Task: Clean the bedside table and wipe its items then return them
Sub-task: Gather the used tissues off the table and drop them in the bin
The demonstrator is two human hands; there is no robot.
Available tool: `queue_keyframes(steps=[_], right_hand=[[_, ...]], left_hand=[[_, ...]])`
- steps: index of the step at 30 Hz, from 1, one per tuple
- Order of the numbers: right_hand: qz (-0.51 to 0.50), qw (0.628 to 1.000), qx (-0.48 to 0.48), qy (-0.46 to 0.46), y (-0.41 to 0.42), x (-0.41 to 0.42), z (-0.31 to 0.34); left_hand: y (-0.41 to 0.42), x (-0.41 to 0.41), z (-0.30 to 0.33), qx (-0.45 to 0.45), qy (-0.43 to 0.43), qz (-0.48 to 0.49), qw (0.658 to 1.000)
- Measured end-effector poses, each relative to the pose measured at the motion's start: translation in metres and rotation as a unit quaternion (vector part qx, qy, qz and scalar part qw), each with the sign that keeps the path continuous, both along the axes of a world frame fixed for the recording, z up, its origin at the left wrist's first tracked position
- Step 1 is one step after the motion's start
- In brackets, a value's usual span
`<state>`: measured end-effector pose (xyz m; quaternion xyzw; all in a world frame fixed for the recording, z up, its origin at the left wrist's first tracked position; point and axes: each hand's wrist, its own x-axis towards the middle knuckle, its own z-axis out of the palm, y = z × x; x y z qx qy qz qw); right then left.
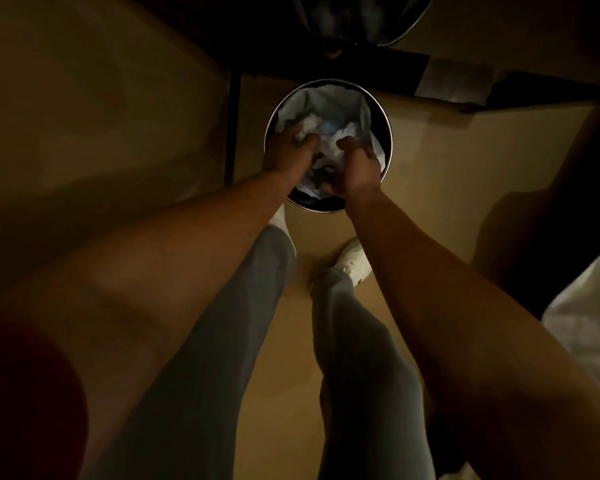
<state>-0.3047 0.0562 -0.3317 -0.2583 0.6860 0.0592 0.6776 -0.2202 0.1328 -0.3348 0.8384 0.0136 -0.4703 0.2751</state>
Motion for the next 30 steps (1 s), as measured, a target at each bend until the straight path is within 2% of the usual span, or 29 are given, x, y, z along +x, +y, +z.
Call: queue_keyframes(steps=[5, 12, 15, 21, 30], right_hand=[[0.020, 1.000, -0.006, 0.003, -0.001, -0.001, 0.009], [0.101, 0.994, -0.045, 0.019, -0.003, -0.015, 0.046], [0.146, 0.986, -0.083, 0.020, -0.008, -0.018, 0.076], [0.261, 0.929, -0.261, 0.017, -0.015, -0.030, 0.157], [0.307, 0.874, -0.375, -0.046, -0.041, -0.027, 0.273]], left_hand=[[0.004, 0.001, 0.010, 0.013, 0.011, 0.036, 0.999], [0.004, -0.004, 0.045, 0.008, -0.021, -0.026, 0.999], [0.005, -0.009, 0.075, -0.003, -0.037, -0.020, 0.999], [0.001, -0.018, 0.153, -0.057, -0.099, -0.040, 0.993], [-0.023, -0.015, 0.274, -0.156, -0.212, -0.044, 0.964]])
